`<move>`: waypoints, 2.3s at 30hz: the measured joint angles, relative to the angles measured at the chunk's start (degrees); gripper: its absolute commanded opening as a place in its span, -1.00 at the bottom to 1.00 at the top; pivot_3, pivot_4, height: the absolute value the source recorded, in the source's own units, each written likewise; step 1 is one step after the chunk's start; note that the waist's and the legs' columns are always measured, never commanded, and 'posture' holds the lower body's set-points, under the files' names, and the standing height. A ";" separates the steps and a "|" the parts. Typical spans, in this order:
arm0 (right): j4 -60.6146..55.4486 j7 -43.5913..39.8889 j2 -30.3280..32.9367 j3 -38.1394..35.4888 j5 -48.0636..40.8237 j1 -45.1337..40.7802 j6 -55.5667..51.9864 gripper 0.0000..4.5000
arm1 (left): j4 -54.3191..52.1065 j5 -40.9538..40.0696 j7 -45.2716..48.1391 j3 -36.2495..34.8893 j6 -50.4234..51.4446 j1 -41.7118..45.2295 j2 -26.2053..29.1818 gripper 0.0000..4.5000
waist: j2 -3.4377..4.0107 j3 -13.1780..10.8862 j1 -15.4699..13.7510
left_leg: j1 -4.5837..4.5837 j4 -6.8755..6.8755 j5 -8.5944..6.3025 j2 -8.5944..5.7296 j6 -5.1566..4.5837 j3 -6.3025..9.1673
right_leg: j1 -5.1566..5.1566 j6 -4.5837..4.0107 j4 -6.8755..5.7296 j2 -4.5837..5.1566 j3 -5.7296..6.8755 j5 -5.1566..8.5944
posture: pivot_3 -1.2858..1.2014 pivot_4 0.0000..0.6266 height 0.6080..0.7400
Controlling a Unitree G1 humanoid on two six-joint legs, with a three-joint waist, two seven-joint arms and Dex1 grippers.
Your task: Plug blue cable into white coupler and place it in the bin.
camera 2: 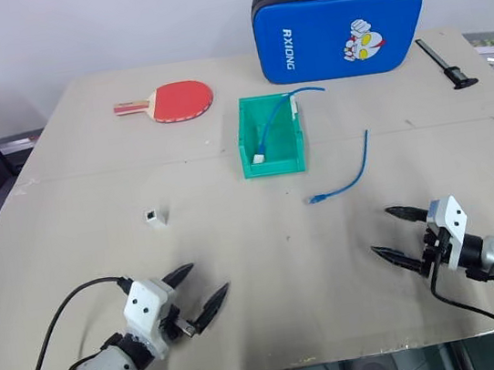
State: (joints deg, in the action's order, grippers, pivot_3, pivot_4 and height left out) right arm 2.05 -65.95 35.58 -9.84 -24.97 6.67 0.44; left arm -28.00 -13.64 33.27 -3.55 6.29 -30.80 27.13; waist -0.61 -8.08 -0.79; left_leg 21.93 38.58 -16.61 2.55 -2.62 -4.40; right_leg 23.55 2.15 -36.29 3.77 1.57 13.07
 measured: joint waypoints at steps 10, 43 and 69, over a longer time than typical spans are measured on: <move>0.73 0.05 0.01 -0.12 -0.15 0.24 1.19 1.00 | 0.10 -0.12 0.76 0.23 1.20 1.50 -0.01 0.97 | -0.01 -0.01 0.00 | 0.00 0.00 0.00 0.00 0.00 0.00 | 0.00 0.00 0.00 -0.01 0.00 0.00 | 0.03 -0.52 0.82; 20.25 -2.50 -3.61 20.38 15.32 -37.55 -4.47 0.76 | 0.24 -18.07 29.65 -10.76 12.39 20.46 27.61 1.00 | -0.15 -0.33 0.10 | 0.31 -0.05 0.22 0.07 0.40 0.01 | 0.23 0.13 0.08 -0.18 0.09 -0.07 | 0.03 -0.52 0.82; 3.90 -2.01 -13.58 33.87 18.99 -40.13 -23.05 -0.64 | 0.43 -21.72 34.85 -15.95 16.75 21.01 29.66 1.00 | -0.15 -0.34 0.85 | 0.59 0.09 0.27 -0.10 0.49 0.29 | 0.42 0.23 -0.15 -0.17 0.37 -0.13 | 0.03 -0.52 0.82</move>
State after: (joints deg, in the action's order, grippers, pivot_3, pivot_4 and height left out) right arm 5.95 -67.97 22.01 24.04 -5.98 -33.46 -22.61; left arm -27.57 -35.36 68.12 -19.50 23.04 -9.80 56.79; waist -0.76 -8.42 0.06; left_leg 22.52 38.67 -16.34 2.44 -2.13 -4.11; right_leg 23.97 2.39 -36.44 3.60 1.94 12.94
